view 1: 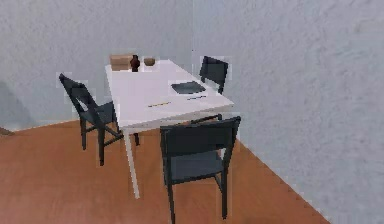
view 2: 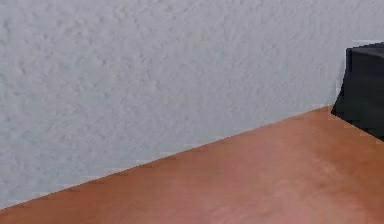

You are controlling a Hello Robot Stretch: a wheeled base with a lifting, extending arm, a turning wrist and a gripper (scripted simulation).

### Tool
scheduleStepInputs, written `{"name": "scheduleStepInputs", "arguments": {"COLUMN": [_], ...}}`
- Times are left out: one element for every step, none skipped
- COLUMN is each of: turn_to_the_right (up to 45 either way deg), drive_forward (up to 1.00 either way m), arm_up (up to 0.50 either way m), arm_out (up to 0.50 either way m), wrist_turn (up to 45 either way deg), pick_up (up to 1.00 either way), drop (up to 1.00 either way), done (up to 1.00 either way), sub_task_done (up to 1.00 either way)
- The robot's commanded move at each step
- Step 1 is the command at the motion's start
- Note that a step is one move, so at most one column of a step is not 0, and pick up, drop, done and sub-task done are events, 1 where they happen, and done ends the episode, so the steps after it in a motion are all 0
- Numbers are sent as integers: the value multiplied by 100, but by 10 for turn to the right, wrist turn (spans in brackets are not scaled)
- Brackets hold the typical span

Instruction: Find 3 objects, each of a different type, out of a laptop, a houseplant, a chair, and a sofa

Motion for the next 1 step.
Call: {"name": "scheduleStepInputs", "arguments": {"turn_to_the_right": [0], "drive_forward": [15], "arm_up": [0], "arm_out": [0], "wrist_turn": [0], "pick_up": [0], "drop": [0], "done": [0], "sub_task_done": [0]}}
